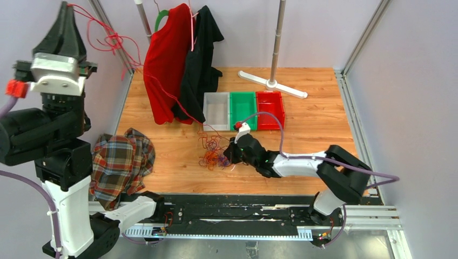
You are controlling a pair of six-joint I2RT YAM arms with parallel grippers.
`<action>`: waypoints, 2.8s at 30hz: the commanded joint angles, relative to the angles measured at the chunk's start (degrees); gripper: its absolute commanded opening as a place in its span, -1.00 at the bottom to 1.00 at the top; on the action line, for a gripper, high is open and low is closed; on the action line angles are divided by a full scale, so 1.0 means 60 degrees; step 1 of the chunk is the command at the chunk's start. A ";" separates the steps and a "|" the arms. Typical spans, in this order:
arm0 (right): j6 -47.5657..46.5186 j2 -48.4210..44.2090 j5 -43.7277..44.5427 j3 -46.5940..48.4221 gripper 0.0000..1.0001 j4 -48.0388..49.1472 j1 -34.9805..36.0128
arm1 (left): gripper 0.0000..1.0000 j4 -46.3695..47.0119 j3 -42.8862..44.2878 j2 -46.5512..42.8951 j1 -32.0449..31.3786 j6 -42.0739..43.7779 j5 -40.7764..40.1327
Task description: Untangle the cables
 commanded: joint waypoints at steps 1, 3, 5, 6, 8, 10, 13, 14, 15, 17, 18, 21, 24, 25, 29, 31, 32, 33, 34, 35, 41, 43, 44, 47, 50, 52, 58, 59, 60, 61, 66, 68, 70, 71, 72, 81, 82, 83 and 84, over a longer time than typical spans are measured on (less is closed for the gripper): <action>0.0059 -0.1196 0.0783 -0.0500 -0.99 -0.0692 -0.0473 | -0.99 0.1760 0.0207 -0.0105 0.0055 -0.0666 -0.0352; 0.0014 -0.1760 0.0494 -0.0628 -0.98 -0.0710 -0.0851 | -0.99 0.1548 -0.0115 -0.0265 0.0055 -0.0904 0.0195; -0.0122 -0.2411 0.0250 -0.0681 -0.96 -0.0778 -0.1183 | -0.99 0.0842 -0.0343 -0.0411 0.0055 -0.1278 0.1061; -0.0240 -0.2719 0.0255 -0.0660 -0.93 -0.0850 -0.1291 | -0.99 0.0168 -0.0299 -0.0431 0.0055 -0.1467 0.1507; -0.0588 -0.3431 0.0330 -0.0526 -0.90 -0.1117 -0.1490 | -0.99 -0.0924 -0.0569 -0.0564 0.0055 -0.2192 0.2292; -0.0789 -0.3954 0.0217 -0.0293 -0.92 -0.1381 -0.1780 | -0.99 -0.1516 -0.1153 -0.0811 0.0062 -0.2654 0.3123; -0.1034 -0.4596 -0.0083 0.0104 -0.94 -0.1713 -0.2123 | -0.99 -0.2347 -0.1913 -0.1120 0.0057 -0.3000 0.4163; -0.1064 -0.4735 -0.0241 0.0233 -0.97 -0.1813 -0.2274 | -0.99 -0.2774 -0.1990 -0.1128 0.0055 -0.2995 0.4484; -0.1066 -0.4868 -0.0462 0.0359 -0.97 -0.1882 -0.2381 | -0.99 -0.3170 -0.2045 -0.1129 0.0062 -0.2991 0.4691; -0.1090 -0.5037 -0.0798 0.0571 -0.98 -0.1998 -0.2528 | -0.99 -0.3897 -0.2256 -0.1149 0.0055 -0.2938 0.4933; -0.1082 -0.5076 -0.0867 0.0683 -0.99 -0.2086 -0.2567 | -0.99 -0.4209 -0.2410 -0.1195 0.0058 -0.2834 0.5032; -0.1062 -0.5166 -0.0914 0.0882 -0.99 -0.2227 -0.2699 | -0.99 -0.4650 -0.3258 -0.1558 0.0058 -0.2538 0.5124; -0.0854 -0.5358 -0.1071 0.1082 -0.99 -0.2315 -0.3132 | -0.99 -0.4822 -0.4003 -0.1942 0.0055 -0.2365 0.5164; -0.0813 -0.5436 -0.1090 0.1214 -0.99 -0.2454 -0.3336 | -0.99 -0.4957 -0.4183 -0.2040 0.0062 -0.2174 0.5233; -0.0751 -0.5873 -0.1260 0.1764 -0.99 -0.2963 -0.4291 | -0.99 -0.5499 -0.4716 -0.2341 0.0057 -0.1572 0.5247; -0.0535 -0.6052 -0.1827 0.2051 -0.99 -0.2985 -0.4911 | -0.97 -0.5806 -0.4973 -0.2481 0.0056 -0.1232 0.5196; -0.0416 -0.6071 -0.2096 0.2236 -0.99 -0.2984 -0.5137 | -0.92 -0.5915 -0.5130 -0.2569 0.0057 -0.1049 0.5107; -0.0395 -0.6029 -0.2392 0.2448 -0.99 -0.3012 -0.5272 | -0.81 -0.6052 -0.5320 -0.2653 0.0055 -0.0904 0.4981; -0.0395 -0.5938 -0.2672 0.2705 -0.99 -0.3044 -0.5314 | -0.62 -0.6192 -0.5596 -0.2740 0.0055 -0.0785 0.4772; -0.0363 -0.5800 -0.2962 0.2942 -0.99 -0.3085 -0.5319 | -0.38 -0.6314 -0.5843 -0.2821 0.0058 -0.0671 0.4619; 0.0359 -0.4930 -0.5021 0.3835 -0.99 -0.2408 -0.4956 | 0.39 -0.6520 -0.7277 -0.3298 0.0055 -0.1110 0.4763; 0.0115 -0.4735 -0.5037 0.4246 -0.99 -0.2547 -0.4511 | 0.58 -0.6435 -0.7557 -0.3279 0.0057 -0.1571 0.5330; -0.0059 -0.4615 -0.5002 0.4488 -0.99 -0.2660 -0.4294 | 0.69 -0.6369 -0.7692 -0.3214 0.0057 -0.1793 0.5738; -0.0222 -0.4215 -0.4973 0.5221 -0.99 -0.2866 -0.3721 | 0.80 -0.5749 -0.8053 -0.2859 0.0048 -0.2694 0.6771; -0.0316 -0.3806 -0.4919 0.5905 -0.99 -0.3026 -0.3340 | 0.80 -0.4723 -0.8578 -0.2431 -0.0037 -0.3281 0.6954; -0.0335 -0.3640 -0.4854 0.6244 -0.99 -0.3097 -0.3213 | 0.79 -0.4158 -0.9063 -0.2288 -0.0133 -0.3203 0.6864; -0.0025 -0.3330 -0.4901 0.7046 -0.99 -0.3064 -0.3192 | 0.76 -0.3131 -1.0272 -0.1947 -0.0872 -0.2521 0.6998; -0.0013 -0.3306 -0.4906 0.7118 -0.99 -0.3042 -0.3190 | 0.76 -0.2889 -1.0473 -0.1854 -0.1092 -0.2468 0.6895; -0.0005 -0.3290 -0.4907 0.7169 -0.99 -0.3061 -0.3201 | 0.76 -0.2628 -1.0657 -0.1739 -0.1264 -0.2484 0.6821; -0.0046 -0.3286 -0.4876 0.7192 -0.99 -0.3100 -0.3199 | 0.76 -0.2315 -1.0814 -0.1599 -0.1410 -0.2570 0.6761; -0.0401 -0.3585 -0.4503 0.7007 -0.99 -0.3329 -0.3197 | 0.65 -0.1637 -1.1112 -0.0658 -0.1806 -0.2187 0.6112; -0.0600 -0.3777 -0.4275 0.6910 -0.99 -0.3455 -0.3238 | 0.60 -0.1959 -1.1198 -0.0351 -0.1806 -0.1419 0.6014; -0.0685 -0.3906 -0.4217 0.6876 -0.99 -0.3546 -0.3317 | 0.56 -0.1870 -1.1540 -0.0231 -0.1806 -0.0859 0.5764; -0.0682 -0.3951 -0.4230 0.6896 -0.99 -0.3593 -0.3372 | 0.53 -0.1738 -1.1708 -0.0226 -0.1806 -0.0617 0.5722; -0.0683 -0.3990 -0.4233 0.6909 -0.99 -0.3643 -0.3403 | 0.49 -0.1541 -1.1833 -0.0221 -0.1806 -0.0540 0.5708; -0.0631 -0.4048 -0.4385 0.6709 -0.99 -0.3681 -0.3569 | 0.18 -0.2285 -1.2061 0.0174 -0.1806 0.1570 0.6129; -0.0624 -0.4048 -0.4391 0.6682 -0.99 -0.3668 -0.3576 | 0.14 -0.1955 -1.2108 0.0208 -0.1806 0.1295 0.5995; -0.0615 -0.4060 -0.4394 0.6640 -0.99 -0.3661 -0.3588 | 0.11 -0.1652 -1.2152 0.0280 -0.1808 0.1037 0.5866; -0.0596 -0.4094 -0.4391 0.6606 -0.99 -0.3646 -0.3591 | 0.08 -0.1369 -1.2152 0.0384 -0.1806 0.0739 0.5702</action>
